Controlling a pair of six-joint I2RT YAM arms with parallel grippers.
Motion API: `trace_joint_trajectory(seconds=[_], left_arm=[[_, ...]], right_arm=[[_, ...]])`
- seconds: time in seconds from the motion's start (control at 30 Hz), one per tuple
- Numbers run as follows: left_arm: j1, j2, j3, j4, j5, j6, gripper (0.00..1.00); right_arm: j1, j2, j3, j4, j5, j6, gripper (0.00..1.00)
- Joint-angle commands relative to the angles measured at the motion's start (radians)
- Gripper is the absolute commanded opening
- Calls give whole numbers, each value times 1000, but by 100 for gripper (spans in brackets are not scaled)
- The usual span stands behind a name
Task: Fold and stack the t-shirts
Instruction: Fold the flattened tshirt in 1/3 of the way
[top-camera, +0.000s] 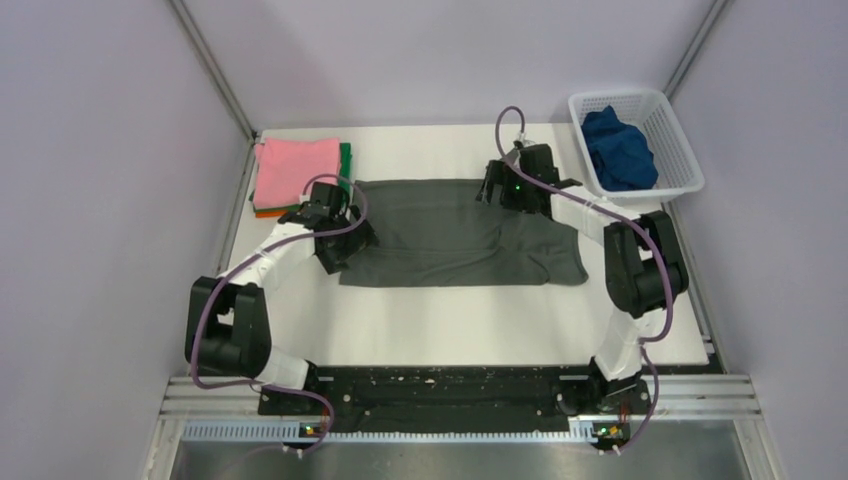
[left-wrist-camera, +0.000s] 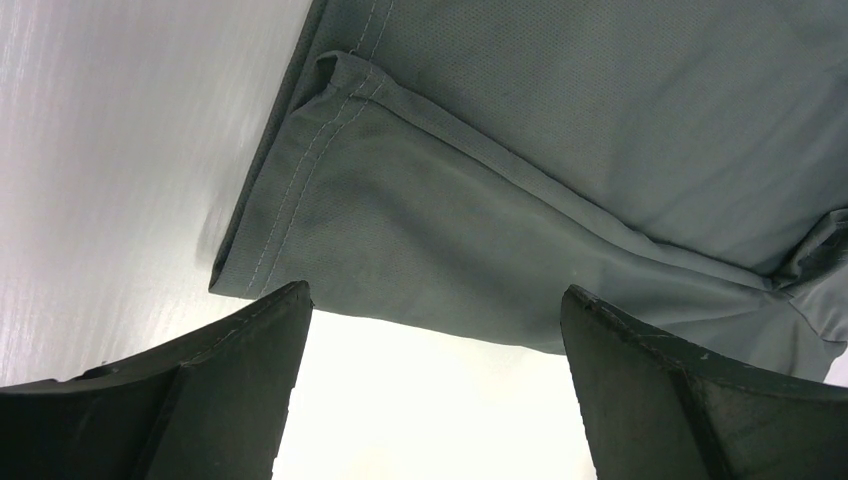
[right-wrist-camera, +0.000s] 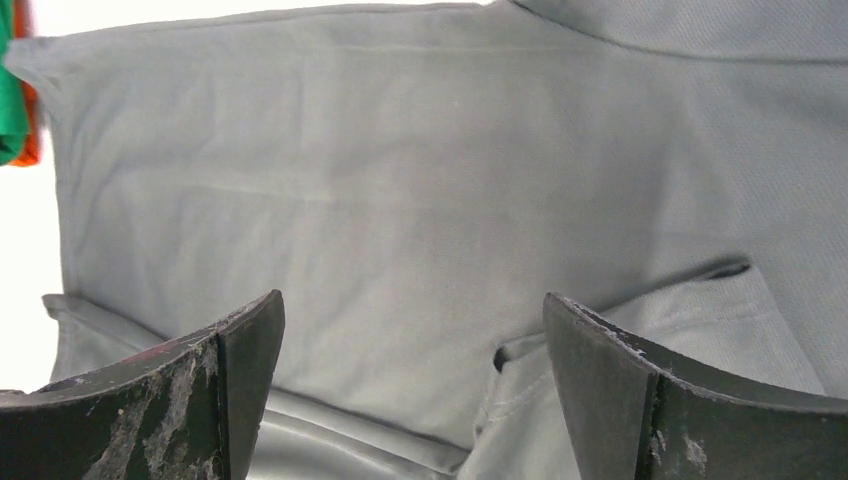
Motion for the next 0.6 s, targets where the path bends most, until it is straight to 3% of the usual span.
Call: trace_joint_trajectory(seconds=[0.0,0.13,0.27,0.43,0.57], left_arm=[[0,4,64,-1,6,18,99],[-36,39,112,48,48,41,99],[-56,171,179,133,126,67,99],[-58,319,235,148,177,61,99],[-57,352,199,161,113,55,99]], right_arm=[[9,-106,-30,-35,52,-40,99],[9,-290,-202,-47,111,-29,99],[6,-413,-378,-76,120,19,99],[-11,-407,-458,-55,108,56,99],[-38,-353,-492,-23,104,72,99]])
